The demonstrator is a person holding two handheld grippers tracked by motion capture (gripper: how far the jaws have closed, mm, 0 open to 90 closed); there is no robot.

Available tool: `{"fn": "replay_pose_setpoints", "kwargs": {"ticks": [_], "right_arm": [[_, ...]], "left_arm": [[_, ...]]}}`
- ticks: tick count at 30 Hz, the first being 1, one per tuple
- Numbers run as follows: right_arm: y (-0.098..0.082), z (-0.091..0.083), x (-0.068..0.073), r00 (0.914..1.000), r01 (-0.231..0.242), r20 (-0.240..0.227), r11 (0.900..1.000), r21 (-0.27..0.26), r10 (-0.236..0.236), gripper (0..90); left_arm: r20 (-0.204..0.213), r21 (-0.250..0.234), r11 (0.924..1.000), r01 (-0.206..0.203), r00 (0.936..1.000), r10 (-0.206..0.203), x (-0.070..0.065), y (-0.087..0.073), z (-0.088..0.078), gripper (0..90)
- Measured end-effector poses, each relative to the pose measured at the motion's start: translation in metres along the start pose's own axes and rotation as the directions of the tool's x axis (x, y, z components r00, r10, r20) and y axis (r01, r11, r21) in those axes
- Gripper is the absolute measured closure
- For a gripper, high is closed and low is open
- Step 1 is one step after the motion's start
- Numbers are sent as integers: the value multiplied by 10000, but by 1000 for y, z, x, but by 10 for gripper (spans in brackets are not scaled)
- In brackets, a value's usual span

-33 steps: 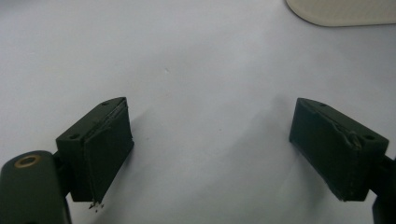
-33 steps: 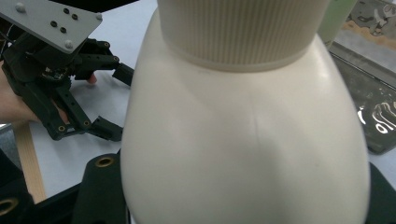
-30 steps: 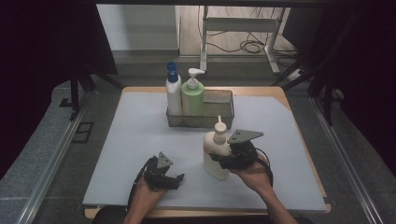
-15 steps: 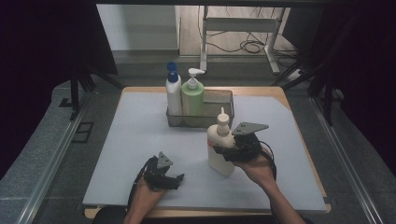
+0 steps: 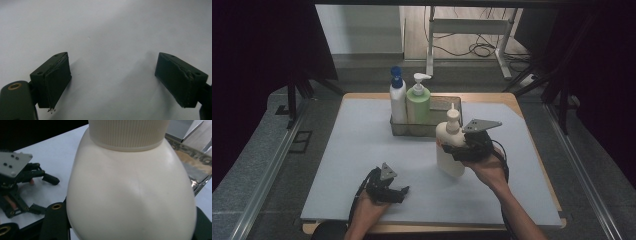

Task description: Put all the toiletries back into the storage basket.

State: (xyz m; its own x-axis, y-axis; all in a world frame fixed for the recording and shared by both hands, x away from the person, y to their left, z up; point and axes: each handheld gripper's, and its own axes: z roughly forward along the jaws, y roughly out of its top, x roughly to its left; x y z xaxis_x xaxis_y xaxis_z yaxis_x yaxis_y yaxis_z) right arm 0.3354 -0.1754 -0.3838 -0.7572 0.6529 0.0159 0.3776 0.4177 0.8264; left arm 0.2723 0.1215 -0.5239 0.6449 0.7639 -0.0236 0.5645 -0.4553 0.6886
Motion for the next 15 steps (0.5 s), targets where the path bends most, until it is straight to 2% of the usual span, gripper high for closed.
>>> {"fn": "replay_pose_setpoints", "kwargs": {"ticks": [15], "right_arm": [[29, 2, -16, 9984, -204, 523, 9988, -439, 227, 397]], "left_arm": [[4, 6, 10000, 9, 10000, -9, 0, 0, 0, 126]]}}
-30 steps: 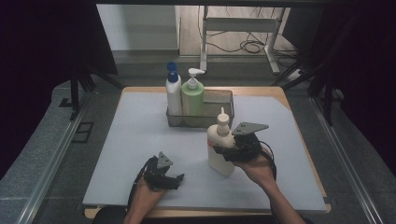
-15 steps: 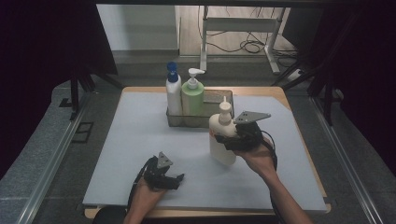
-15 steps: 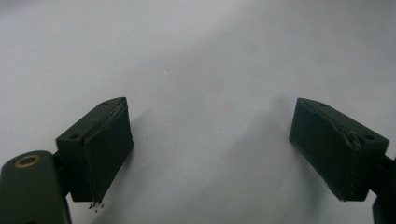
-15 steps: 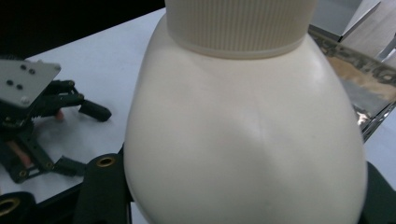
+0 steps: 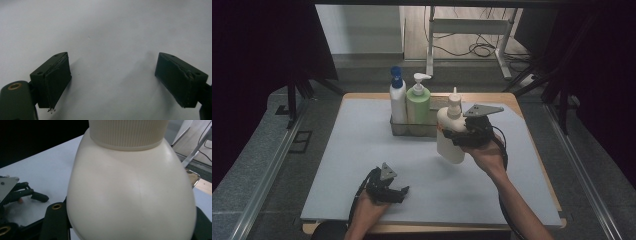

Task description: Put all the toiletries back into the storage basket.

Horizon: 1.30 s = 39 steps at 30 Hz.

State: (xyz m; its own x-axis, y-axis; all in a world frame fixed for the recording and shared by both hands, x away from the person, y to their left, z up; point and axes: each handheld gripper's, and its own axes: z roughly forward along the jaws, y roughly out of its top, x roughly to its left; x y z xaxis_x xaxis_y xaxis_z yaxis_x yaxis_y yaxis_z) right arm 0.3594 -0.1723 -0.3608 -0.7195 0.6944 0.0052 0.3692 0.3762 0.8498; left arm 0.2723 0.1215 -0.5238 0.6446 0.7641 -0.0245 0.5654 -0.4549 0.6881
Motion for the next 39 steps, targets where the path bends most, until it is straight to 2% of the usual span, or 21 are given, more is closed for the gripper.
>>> {"fn": "replay_pose_setpoints", "kwargs": {"ticks": [25, 39], "right_arm": [[36, 17, -21, 9954, -335, 889, 9988, -356, 365, 398], [54, 32, -33, 9882, -481, 1435, 9978, -465, 543, 398]], "left_arm": [[-2, -22, 10000, 13, 10000, -13, 0, 0, 0, 126], [-5, -24, 10000, 6, 10000, -6, 0, 0, 0, 125]]}}
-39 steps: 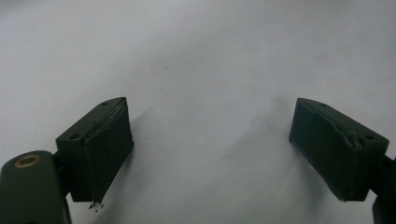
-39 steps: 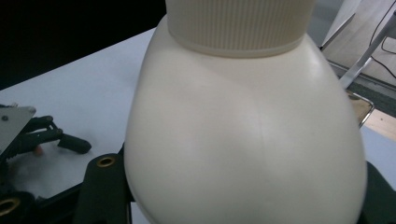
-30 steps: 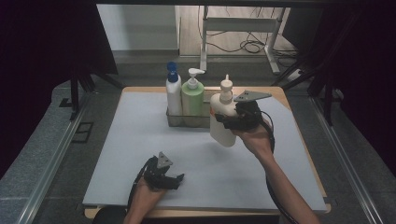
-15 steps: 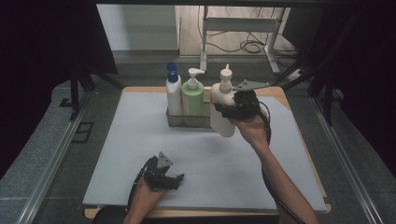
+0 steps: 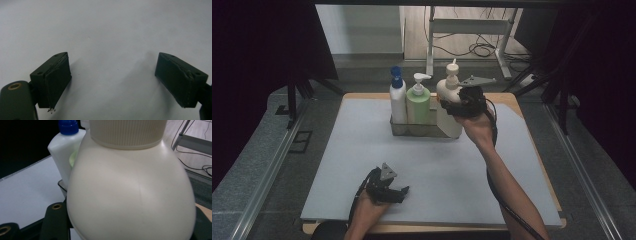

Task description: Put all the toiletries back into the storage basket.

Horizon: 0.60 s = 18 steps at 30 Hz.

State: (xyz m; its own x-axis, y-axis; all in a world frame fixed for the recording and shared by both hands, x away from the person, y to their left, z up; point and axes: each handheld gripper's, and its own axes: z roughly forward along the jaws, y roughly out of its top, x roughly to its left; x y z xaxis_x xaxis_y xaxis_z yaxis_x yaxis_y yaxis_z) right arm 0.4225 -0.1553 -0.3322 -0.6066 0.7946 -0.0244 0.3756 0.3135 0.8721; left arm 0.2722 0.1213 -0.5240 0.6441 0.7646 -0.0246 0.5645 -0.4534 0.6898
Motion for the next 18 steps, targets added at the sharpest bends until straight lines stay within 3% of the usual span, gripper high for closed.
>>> {"fn": "replay_pose_setpoints", "kwargs": {"ticks": [18], "right_arm": [[13, 28, -18, 9964, -404, 736, 9989, -240, 420, 398]], "left_arm": [[7, -13, 10000, 4, 10000, -4, 0, 0, 0, 125]]}}
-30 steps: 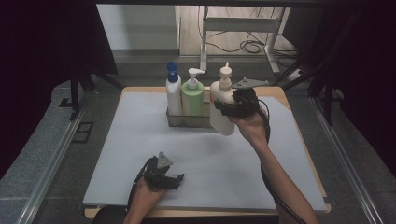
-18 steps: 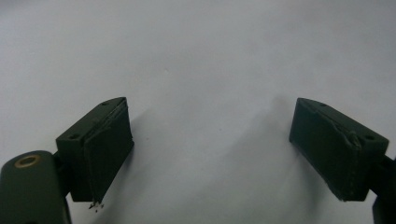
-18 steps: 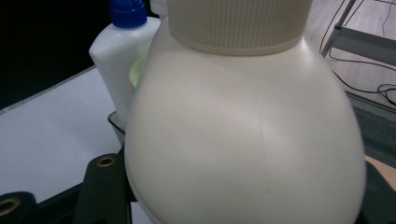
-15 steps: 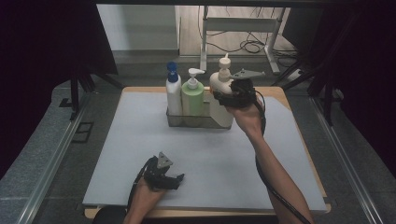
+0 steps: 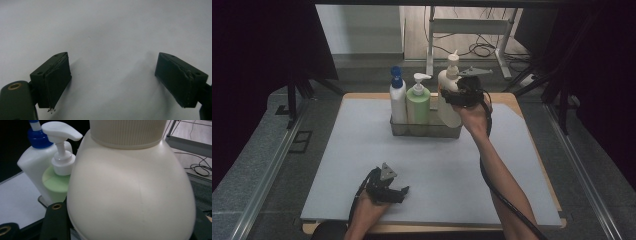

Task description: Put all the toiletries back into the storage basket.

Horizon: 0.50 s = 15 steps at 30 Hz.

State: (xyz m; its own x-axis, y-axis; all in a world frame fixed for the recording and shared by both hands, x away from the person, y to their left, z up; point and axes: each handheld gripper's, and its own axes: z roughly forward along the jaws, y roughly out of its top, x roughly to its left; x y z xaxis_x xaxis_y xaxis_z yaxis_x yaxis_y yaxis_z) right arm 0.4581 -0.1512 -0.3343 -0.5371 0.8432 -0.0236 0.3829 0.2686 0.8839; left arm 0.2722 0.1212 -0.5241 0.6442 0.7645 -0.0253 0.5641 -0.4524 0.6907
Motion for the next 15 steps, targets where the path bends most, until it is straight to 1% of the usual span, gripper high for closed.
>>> {"fn": "replay_pose_setpoints", "kwargs": {"ticks": [8, 11, 15], "right_arm": [[2, 16, -3, 9998, -3, 215, 10000, -12, 3, 398], [2, 21, -4, 9997, -75, 235, 10000, -47, 76, 398], [0, 29, -6, 9994, -22, 335, 10000, -80, 25, 398]], "left_arm": [[-6, 11, 10000, -14, 10000, 14, 0, 0, 0, 125], [-8, 12, 10000, -26, 10000, 26, 0, 0, 0, 125], [-9, 9, 10000, -24, 10000, 24, 0, 0, 0, 125]]}}
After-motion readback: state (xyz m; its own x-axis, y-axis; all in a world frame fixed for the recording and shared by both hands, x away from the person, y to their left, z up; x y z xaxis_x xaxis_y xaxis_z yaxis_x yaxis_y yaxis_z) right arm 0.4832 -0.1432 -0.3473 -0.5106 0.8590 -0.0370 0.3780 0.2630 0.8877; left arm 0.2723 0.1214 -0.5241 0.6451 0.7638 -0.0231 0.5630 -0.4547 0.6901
